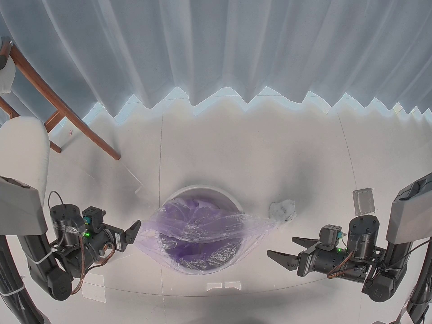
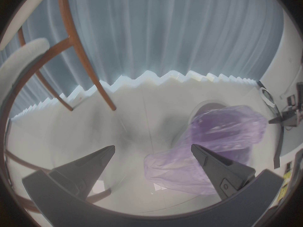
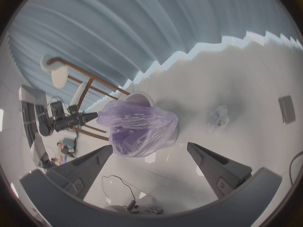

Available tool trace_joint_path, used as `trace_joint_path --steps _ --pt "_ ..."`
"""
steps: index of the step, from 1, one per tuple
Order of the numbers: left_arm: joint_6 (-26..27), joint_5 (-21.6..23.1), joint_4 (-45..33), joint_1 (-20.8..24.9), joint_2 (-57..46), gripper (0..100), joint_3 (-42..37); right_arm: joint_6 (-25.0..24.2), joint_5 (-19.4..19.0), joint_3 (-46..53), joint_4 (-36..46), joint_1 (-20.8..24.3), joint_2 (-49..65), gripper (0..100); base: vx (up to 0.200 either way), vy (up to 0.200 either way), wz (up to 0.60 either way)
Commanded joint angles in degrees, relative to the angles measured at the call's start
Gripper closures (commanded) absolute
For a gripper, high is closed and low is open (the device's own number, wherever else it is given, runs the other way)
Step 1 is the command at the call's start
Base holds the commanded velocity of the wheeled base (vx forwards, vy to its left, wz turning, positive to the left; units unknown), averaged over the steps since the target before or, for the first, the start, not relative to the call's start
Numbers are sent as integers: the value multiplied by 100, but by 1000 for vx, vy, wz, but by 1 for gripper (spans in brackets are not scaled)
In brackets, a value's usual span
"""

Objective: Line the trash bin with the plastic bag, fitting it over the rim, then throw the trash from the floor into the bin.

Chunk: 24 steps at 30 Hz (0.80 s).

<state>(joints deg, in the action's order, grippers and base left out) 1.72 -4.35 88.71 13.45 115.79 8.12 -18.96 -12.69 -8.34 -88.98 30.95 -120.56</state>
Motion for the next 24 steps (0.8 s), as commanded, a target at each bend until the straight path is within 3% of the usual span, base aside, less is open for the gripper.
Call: trace_joint_path --steps 1,6,8,13,17,24 --pt "760 1569 -47 -184 -1621 0 -812 648 -5 324 -93 192 508 0 0 0 0" --pt "1498 3397 -82 -870 -2086 0 -812 1166 557 271 -102 508 631 0 0 0 0" --pt "1595 3845 -91 -896 -2104 0 -812 1175 557 210 -93 693 657 0 0 0 0" --pt "1551 4689 -64 -773 -2192 0 -812 1272 557 236 -93 1141 982 0 0 0 0" --pt "1480 5471 -117 -351 -2262 0 -812 1166 548 271 -85 1308 1431 0 0 0 0" --pt "1586 5964 -1005 114 -2271 0 -812 1017 601 658 -85 1326 1571 0 0 0 0"
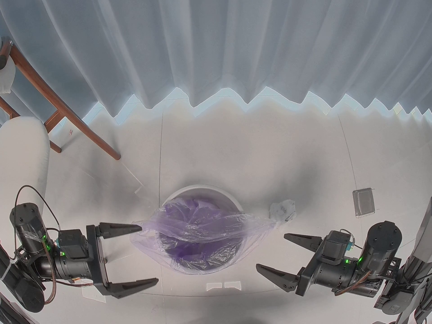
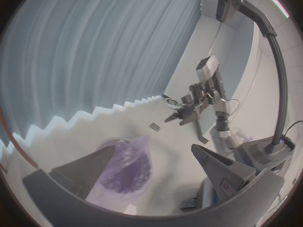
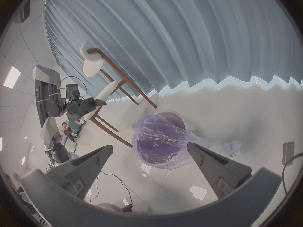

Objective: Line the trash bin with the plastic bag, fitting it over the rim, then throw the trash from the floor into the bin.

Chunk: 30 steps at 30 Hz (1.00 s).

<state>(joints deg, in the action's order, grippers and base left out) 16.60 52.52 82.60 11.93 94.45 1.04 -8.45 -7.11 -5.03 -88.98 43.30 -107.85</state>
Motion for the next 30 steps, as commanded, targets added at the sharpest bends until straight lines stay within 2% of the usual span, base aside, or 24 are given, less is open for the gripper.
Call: trace_joint_path --steps 1,5,9,12,16,17,23,30 --pt "124 329 -473 266 -155 0 -104 -17 87 398 -76 91 300 0 0 0 0" --pt "124 365 -482 195 -120 0 -104 159 456 389 -76 100 177 0 0 0 0" --pt "124 312 -429 186 -32 0 -95 256 517 169 -76 214 -131 0 0 0 0" --pt "124 -136 -447 230 56 0 -104 335 535 -200 -76 337 -597 0 0 0 0" --pt "168 -1051 -421 257 73 0 -104 432 632 -692 -85 346 -1045 0 0 0 0" --pt "194 -1130 -421 266 82 0 -104 441 632 -780 -85 363 -1133 0 0 0 0" --pt "783 -1174 -262 169 486 0 37 537 702 -1342 -85 521 -1818 0 0 0 0" --pt "871 -1174 -271 55 609 0 28 572 711 -2124 -85 398 -2152 0 0 0 0"
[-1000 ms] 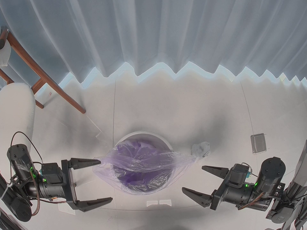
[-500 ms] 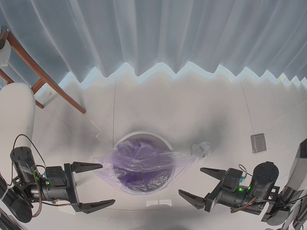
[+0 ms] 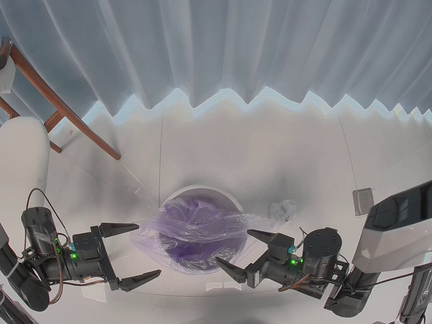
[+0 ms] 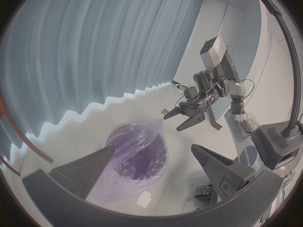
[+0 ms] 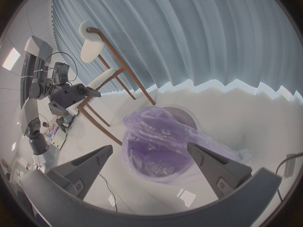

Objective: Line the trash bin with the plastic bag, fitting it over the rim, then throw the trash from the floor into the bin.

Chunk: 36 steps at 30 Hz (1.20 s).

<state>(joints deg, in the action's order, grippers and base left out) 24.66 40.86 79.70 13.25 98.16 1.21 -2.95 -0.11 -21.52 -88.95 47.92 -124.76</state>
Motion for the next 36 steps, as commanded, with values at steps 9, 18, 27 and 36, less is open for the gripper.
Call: trace_joint_path --steps 9,18,27,36 --pt "83 -8 28 -16 371 0 -103 102 11 -749 -87 -90 -743 0 0 0 0" --pt "83 -8 37 -16 502 0 -103 198 11 -1048 -96 -239 -690 0 0 0 0" --pt "83 -26 19 -24 529 0 -103 233 152 -617 -96 -72 -13 0 0 0 0" --pt "-1174 -395 72 318 450 0 319 -830 617 -72 -105 68 259 0 0 0 0"
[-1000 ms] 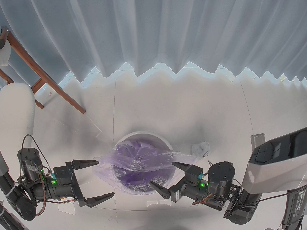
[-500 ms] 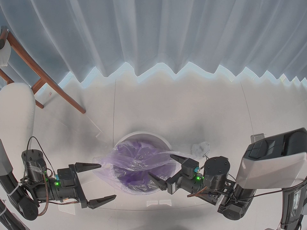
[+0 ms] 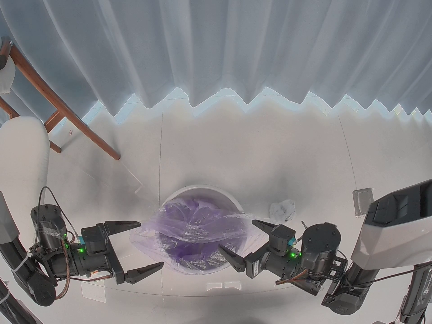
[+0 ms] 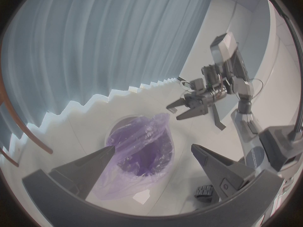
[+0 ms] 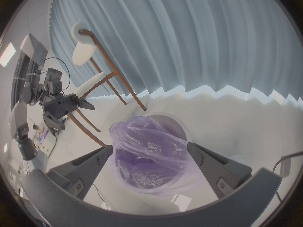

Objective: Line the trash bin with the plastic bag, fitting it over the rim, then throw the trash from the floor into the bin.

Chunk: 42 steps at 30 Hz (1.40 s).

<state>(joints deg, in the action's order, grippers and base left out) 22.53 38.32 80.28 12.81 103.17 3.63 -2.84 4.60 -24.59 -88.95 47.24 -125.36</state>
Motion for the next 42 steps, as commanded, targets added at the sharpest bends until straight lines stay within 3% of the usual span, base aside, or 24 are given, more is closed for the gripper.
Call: trace_joint_path --steps 1,2,5,6,7,8,10,14,22,28,42 --pt "-1277 -193 23 459 -78 0 76 -1026 200 235 -105 145 415 0 0 0 0" --pt "-1479 -228 32 503 -113 0 76 -1122 226 226 -105 154 477 0 0 0 0" --pt "-3685 -597 14 863 -719 0 85 -2282 305 209 -96 356 908 0 0 0 0" --pt "-4037 -659 6 934 -790 0 111 -2476 305 200 -96 409 925 0 0 0 0" --pt "-5267 -914 -21 1145 -948 0 146 -3205 314 165 -96 629 934 0 0 0 0" --pt "-6111 -1098 -29 1276 -1009 0 182 -3697 323 121 -96 761 899 0 0 0 0" --pt "-7368 -1344 -12 1382 -948 0 313 -4559 393 -2 -96 901 802 0 0 0 0" --pt "-8642 -1494 58 1355 -324 0 533 -5701 639 -424 -78 928 319 0 0 0 0" --pt "-10260 -1608 138 1443 -218 0 472 -7099 806 -609 -87 1015 -15 0 0 0 0" --pt "-10638 -1669 586 1452 221 0 410 -7943 806 -767 -96 928 -24 0 0 0 0" --pt "-10831 -1889 849 1338 1021 0 393 -8004 806 -951 -96 857 -648 0 0 0 0"
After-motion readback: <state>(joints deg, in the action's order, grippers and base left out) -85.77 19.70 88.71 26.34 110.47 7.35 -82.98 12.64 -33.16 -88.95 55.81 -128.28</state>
